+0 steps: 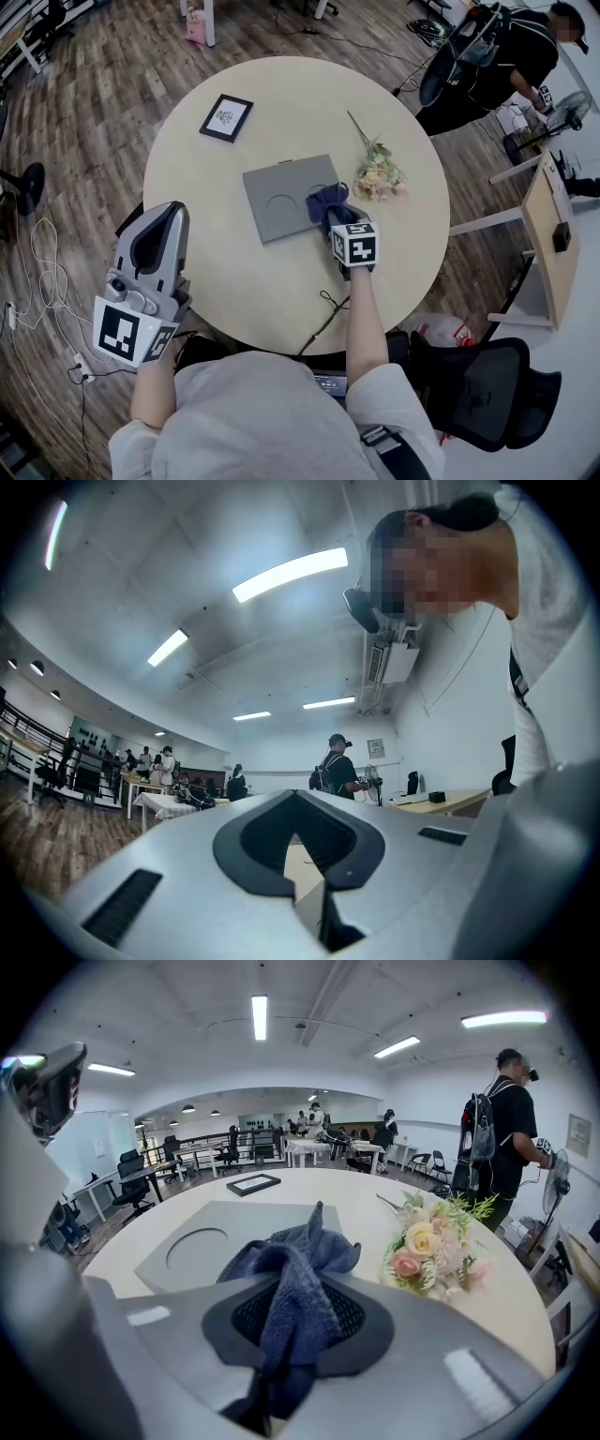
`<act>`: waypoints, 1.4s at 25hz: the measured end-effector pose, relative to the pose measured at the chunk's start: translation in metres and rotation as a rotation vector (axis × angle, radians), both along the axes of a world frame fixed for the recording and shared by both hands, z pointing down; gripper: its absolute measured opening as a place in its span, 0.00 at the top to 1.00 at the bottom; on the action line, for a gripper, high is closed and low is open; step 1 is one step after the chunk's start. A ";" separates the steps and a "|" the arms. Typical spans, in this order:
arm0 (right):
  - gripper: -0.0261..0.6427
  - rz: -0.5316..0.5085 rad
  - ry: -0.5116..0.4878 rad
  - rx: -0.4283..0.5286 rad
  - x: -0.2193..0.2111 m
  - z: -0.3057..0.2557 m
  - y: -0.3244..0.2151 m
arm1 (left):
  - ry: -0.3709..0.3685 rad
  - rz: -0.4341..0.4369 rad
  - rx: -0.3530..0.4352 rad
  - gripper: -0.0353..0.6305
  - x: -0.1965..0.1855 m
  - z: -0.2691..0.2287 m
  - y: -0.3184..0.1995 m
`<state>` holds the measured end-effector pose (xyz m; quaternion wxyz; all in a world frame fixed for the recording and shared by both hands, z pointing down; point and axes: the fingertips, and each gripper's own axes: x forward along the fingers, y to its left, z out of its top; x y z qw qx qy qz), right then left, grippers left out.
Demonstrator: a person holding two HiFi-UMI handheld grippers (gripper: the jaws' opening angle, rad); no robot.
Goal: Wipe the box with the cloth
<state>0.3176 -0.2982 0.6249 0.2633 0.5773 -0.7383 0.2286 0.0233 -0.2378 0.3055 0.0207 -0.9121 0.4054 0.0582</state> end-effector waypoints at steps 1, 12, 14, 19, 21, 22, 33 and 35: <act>0.85 0.007 0.001 0.003 0.002 0.000 0.000 | -0.001 -0.001 0.000 0.94 0.000 0.000 0.000; 0.85 0.224 -0.079 0.007 0.060 0.006 0.005 | -0.005 0.019 0.012 0.94 0.004 -0.001 0.000; 0.85 0.263 -0.093 0.007 0.064 0.007 0.005 | -0.001 0.029 0.016 0.94 0.004 -0.002 -0.001; 0.84 0.308 -0.095 0.009 0.051 -0.002 0.015 | 0.007 0.068 0.024 0.94 0.000 -0.006 0.000; 0.84 0.287 -0.096 0.022 0.034 -0.011 0.023 | 0.010 0.086 0.030 0.94 -0.004 -0.009 -0.002; 0.84 0.275 -0.094 0.036 0.025 -0.017 0.026 | 0.010 0.094 0.032 0.94 -0.007 -0.011 -0.003; 0.84 0.277 -0.062 0.214 -0.036 -0.093 0.064 | 0.012 0.205 0.040 0.94 -0.017 -0.019 -0.003; 0.84 0.284 -0.064 0.252 -0.044 -0.109 0.070 | 0.014 0.224 0.046 0.94 -0.018 -0.021 -0.002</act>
